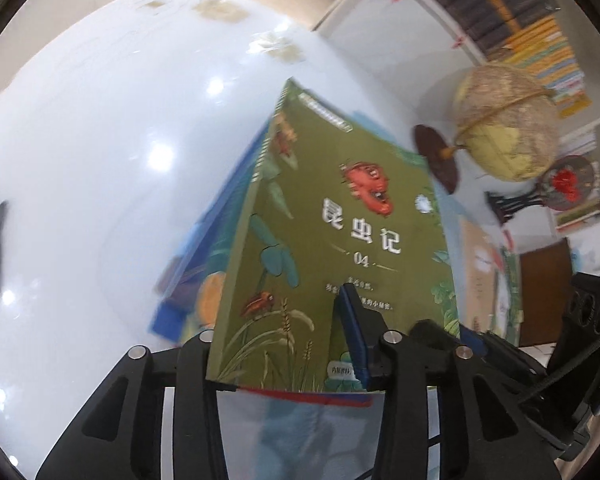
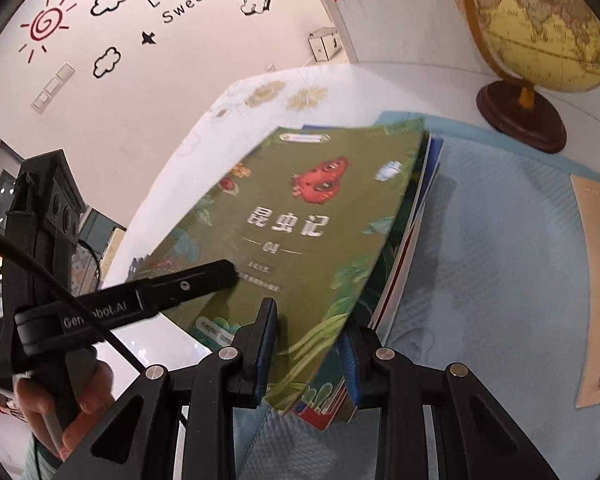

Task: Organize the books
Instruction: 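Open both grippers and withdraw from the stack toward the mat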

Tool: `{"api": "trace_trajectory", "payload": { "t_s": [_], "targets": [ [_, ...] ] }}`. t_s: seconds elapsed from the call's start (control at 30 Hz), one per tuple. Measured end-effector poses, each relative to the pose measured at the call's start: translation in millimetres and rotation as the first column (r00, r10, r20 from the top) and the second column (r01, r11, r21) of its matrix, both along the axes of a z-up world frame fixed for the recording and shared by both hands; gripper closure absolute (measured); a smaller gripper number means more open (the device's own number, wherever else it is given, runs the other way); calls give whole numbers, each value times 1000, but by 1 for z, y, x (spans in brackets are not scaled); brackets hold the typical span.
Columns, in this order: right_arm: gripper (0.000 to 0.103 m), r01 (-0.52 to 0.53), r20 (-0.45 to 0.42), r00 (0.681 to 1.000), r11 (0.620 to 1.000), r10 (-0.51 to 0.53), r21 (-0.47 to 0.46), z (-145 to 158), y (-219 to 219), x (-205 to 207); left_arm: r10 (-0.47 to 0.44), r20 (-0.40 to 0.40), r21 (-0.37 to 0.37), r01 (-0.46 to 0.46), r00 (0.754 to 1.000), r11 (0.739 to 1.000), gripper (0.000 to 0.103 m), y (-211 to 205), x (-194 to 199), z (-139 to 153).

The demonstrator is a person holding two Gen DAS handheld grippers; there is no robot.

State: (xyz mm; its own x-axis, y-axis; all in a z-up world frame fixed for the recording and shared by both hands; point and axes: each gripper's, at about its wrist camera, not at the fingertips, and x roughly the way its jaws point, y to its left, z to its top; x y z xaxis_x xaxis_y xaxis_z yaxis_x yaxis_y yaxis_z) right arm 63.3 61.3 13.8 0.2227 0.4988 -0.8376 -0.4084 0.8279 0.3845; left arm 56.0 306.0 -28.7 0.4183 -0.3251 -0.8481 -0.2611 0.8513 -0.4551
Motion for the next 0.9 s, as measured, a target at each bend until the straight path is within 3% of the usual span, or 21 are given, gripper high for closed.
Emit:
{"api": "trace_trajectory", "payload": {
  "t_s": [0.1,0.27,0.4,0.47,0.53,0.67,0.73,0.9],
  "targets": [
    [75,11,-17,1000,999,-12,-39,-6,-3,-7,24,-51,42,-22,998,999,65,7,-11,-7],
    [75,12,2,1000,998,-12,-58,1,-22,-24,-15,-71,84,21,997,996,61,1,-16,-9],
    [75,38,-16,999,998,-39,-57,4,-51,-38,-13,-104,243,38,994,969,52,-14,-19,0],
    [75,53,-16,998,996,-55,-67,6,-69,-45,11,-126,371,37,992,928,49,-23,-23,4],
    [75,72,-18,997,995,-73,-76,8,-93,-55,21,-136,493,49,990,869,49,-37,-26,13],
    [75,138,-30,990,988,-141,-73,10,-150,-71,10,-81,618,42,997,785,49,-68,-35,41],
    [75,181,-30,983,981,-183,-68,12,-182,-76,-21,-41,618,42,999,785,49,-91,-38,59],
    [73,308,-62,949,951,-309,-33,14,-272,-83,-192,40,547,139,981,826,46,-188,-27,96]
  ]
}}
